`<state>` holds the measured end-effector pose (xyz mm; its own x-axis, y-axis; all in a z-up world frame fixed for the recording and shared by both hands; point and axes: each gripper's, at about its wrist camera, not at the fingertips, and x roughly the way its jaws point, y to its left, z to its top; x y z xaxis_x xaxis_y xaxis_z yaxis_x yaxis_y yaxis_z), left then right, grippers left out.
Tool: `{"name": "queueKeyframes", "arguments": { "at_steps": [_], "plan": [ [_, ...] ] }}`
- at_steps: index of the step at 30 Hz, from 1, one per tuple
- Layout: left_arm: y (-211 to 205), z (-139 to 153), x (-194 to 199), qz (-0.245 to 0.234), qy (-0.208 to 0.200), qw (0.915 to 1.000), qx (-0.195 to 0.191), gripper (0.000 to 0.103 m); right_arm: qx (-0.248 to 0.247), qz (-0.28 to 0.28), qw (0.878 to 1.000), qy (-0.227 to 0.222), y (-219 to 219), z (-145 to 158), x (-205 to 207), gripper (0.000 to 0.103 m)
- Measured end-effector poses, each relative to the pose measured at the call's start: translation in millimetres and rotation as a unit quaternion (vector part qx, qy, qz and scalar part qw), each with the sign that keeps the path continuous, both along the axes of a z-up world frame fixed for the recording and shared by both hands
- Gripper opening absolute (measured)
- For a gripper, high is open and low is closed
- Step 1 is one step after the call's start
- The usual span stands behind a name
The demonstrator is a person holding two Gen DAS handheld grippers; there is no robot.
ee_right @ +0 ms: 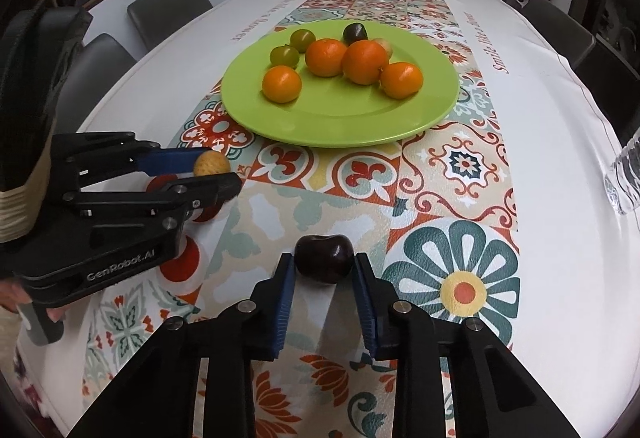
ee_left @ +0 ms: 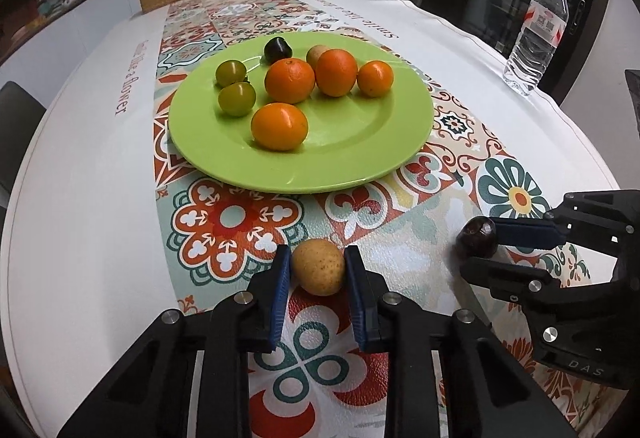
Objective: Organize fruits
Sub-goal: 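Grasp the brown potato with the left tool while the right tool grasps the dark plum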
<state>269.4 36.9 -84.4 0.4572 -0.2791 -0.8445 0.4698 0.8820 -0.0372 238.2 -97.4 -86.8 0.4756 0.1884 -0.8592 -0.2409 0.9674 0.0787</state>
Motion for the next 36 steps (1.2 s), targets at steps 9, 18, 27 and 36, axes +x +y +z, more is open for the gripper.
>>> {"name": "queueKeyframes", "arguments": {
  "at_steps": [9, 18, 27, 36],
  "plan": [
    [-0.5, 8.2, -10.7, 0.007, -0.001, 1.0000, -0.006, 0.027, 0.008, 0.001, 1.000, -0.009, -5.4, 4.7, -2.8, 0.030],
    [-4.2, 30.0, -23.9, 0.012, -0.020, 0.9997, -0.007, 0.027, 0.017, 0.008, 0.999, -0.034, -10.1, 21.2, -9.5, 0.030],
    [-8.9, 54.2, -34.9, 0.020, -0.045, 0.9988, -0.008, 0.027, 0.025, 0.022, 0.997, -0.067, -14.9, 47.1, -15.1, 0.030],
    [-11.7, 78.2, -42.3, 0.037, -0.067, 0.9968, -0.024, 0.026, 0.038, 0.034, 0.994, -0.094, -21.9, 69.6, -14.0, 0.030]
  ]
}}
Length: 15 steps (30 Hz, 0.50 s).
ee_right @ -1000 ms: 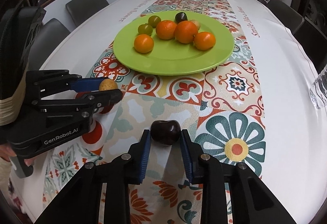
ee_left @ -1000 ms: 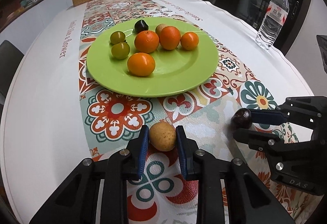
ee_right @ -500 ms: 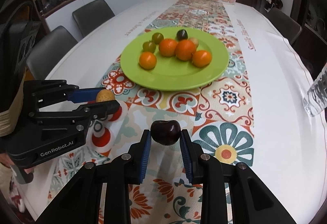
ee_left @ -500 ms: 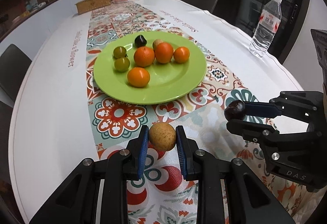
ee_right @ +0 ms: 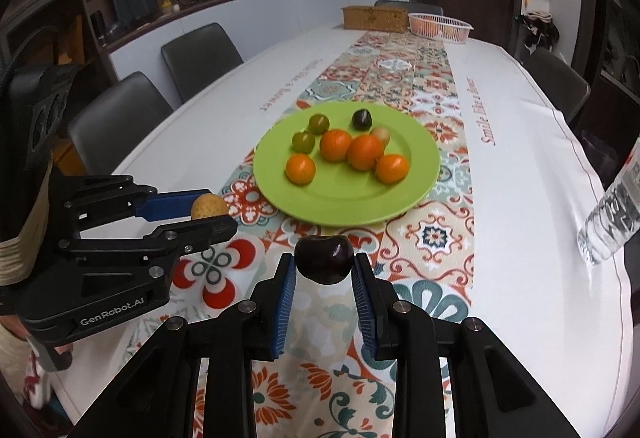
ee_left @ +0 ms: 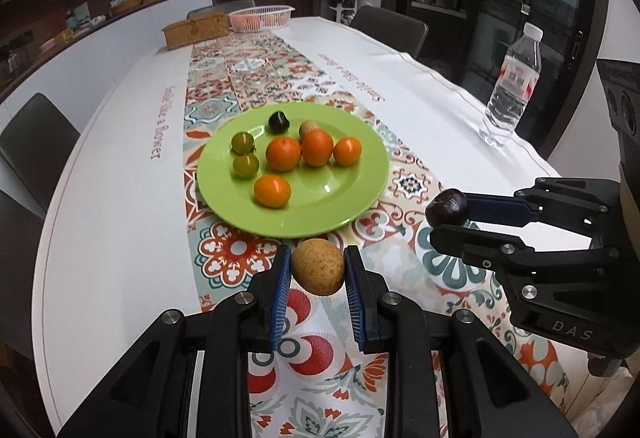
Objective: Organize fruits
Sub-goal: 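Grasp the brown potato with the left tool while the right tool grasps the dark plum, then carry the potato and plum onto the green plate and open both tools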
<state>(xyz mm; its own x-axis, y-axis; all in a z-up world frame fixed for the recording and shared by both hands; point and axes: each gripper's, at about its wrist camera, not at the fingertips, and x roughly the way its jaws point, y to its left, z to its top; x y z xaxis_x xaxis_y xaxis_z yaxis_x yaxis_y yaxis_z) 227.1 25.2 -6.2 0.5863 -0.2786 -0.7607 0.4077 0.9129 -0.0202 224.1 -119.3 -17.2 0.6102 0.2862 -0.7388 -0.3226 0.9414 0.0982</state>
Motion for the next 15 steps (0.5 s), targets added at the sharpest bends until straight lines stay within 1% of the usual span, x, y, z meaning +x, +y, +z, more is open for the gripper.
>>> {"name": "queueKeyframes", "arguments": {
  "at_steps": [8, 15],
  "plan": [
    [-7.1, 16.3, 4.6, 0.010, -0.016, 0.9998, -0.007, 0.026, -0.001, 0.004, 1.000, -0.019, -9.2, 13.4, 8.2, 0.030],
    [-14.7, 22.1, 14.8, 0.020, -0.022, 0.9995, -0.008, 0.026, -0.005, 0.010, 1.000, -0.028, -17.9, 20.5, 24.4, 0.030]
  ]
}}
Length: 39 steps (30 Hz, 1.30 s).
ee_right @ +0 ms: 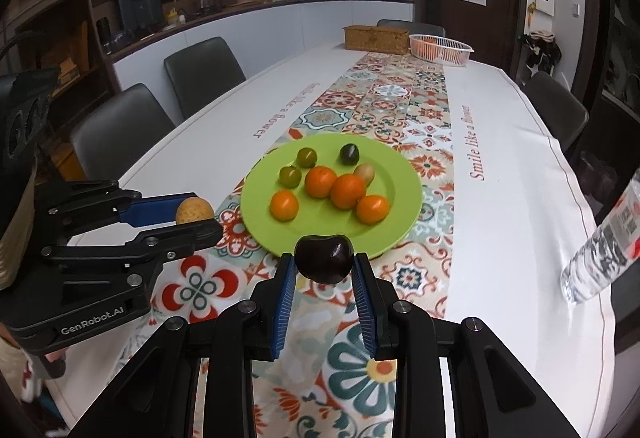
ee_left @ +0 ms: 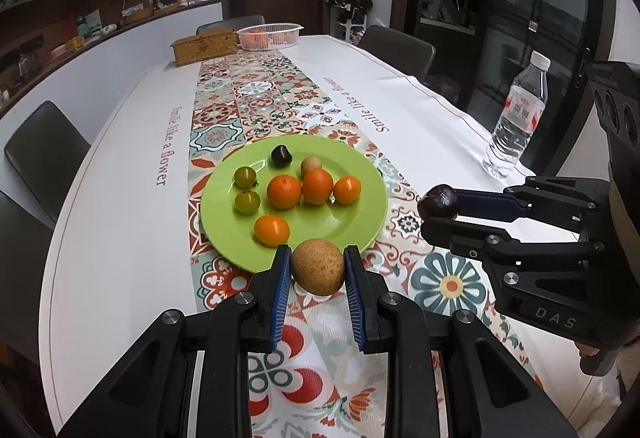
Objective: Organize fruits
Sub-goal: 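Carry the potato and plum onto the green plate and open both tools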
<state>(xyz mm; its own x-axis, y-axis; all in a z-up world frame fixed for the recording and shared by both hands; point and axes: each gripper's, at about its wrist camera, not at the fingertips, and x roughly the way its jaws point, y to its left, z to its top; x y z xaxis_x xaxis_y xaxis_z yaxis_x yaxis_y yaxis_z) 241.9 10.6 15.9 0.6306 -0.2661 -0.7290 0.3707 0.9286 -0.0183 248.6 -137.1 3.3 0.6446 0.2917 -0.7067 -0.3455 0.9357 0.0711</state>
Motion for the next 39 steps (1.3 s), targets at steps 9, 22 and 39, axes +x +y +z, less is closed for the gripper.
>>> {"name": "queueKeyframes", "arguments": {
  "at_steps": [9, 22, 39],
  "plan": [
    [-7.5, -2.3, 26.5, 0.010, 0.007, 0.9998, -0.015, 0.026, 0.004, 0.008, 1.000, 0.012, -5.2, -4.6, 28.6, 0.030],
    [-7.7, -26.0, 72.5, 0.016, 0.030, 0.9989, -0.032, 0.026, 0.017, 0.011, 0.999, 0.035, -6.2, -29.7, 70.3, 0.030],
    [15.4, -39.5, 84.7, 0.065, 0.025, 0.9975, -0.012, 0.038, 0.029, 0.021, 0.997, 0.065, 7.9, -56.8, 99.3, 0.040]
  ]
}}
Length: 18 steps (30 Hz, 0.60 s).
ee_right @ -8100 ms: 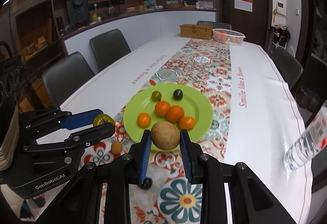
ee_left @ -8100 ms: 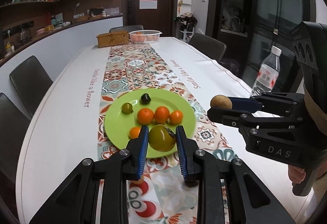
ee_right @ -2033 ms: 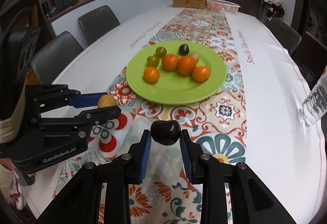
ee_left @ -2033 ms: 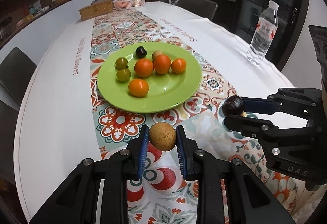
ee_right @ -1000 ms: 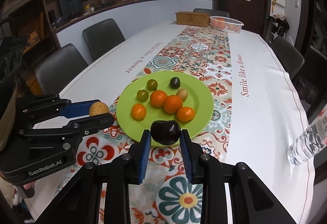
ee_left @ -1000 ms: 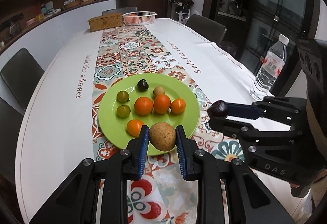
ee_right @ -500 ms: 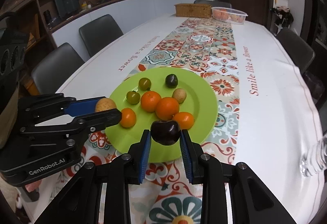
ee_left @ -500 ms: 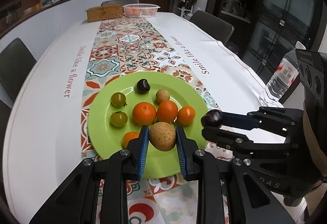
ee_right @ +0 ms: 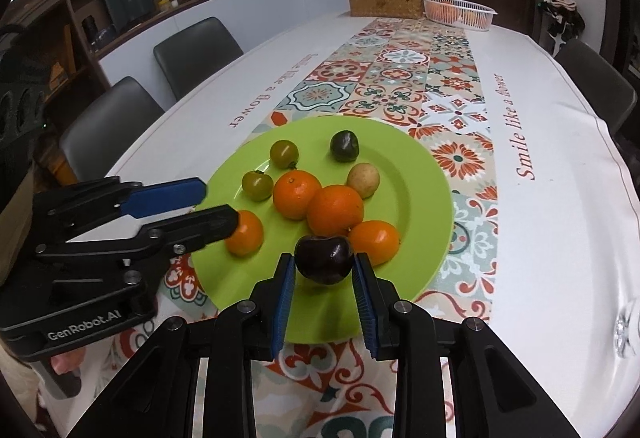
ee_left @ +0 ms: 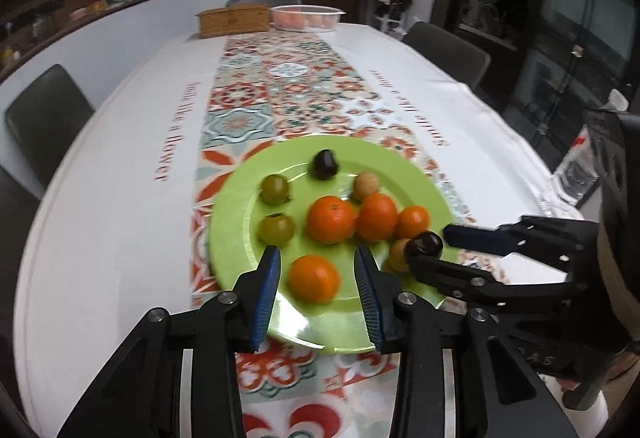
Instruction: Organize fruits
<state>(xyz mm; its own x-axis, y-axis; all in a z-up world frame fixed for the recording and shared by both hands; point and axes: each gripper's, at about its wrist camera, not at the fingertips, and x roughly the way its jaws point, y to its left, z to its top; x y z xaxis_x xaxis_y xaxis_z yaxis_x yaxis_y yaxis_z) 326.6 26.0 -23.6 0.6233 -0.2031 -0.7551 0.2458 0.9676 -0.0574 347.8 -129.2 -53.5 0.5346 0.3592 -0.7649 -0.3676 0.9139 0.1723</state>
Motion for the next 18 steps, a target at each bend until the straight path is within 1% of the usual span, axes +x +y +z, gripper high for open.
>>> {"name": "queueKeyframes", "arguments": {
  "at_steps": [2, 8, 11, 16, 17, 18],
  "plan": [
    [3.5, 2.7, -6.0, 0.007, -0.007, 0.9999, 0.009, 0.043, 0.000, -0.005, 1.000, -0.006, -0.2, 1.5, -2.8, 0.042],
    [7.7, 15.6, -29.7, 0.024, -0.036, 0.9986, 0.031, 0.050, -0.006, -0.008, 1.000, -0.028, -1.5, 15.1, -21.4, 0.043],
    [6.8, 23.3, -43.3, 0.031, -0.052, 0.9974, 0.040, 0.052, -0.011, -0.016, 0.999, -0.048, -4.7, 26.0, -34.8, 0.053],
    [4.7, 36.4, -65.5, 0.045, -0.076, 0.9950, 0.045, 0.059, -0.015, -0.031, 0.997, -0.075, -12.1, 43.2, -57.1, 0.053],
    [3.3, 39.3, -71.4, 0.048, -0.082, 0.9943, 0.047, 0.062, -0.015, -0.035, 0.996, -0.082, -14.1, 47.9, -63.7, 0.055],
    [2.3, 41.9, -77.0, 0.052, -0.088, 0.9936, 0.049, 0.064, -0.016, -0.038, 0.995, -0.088, -15.7, 51.1, -68.7, 0.060]
  ]
}}
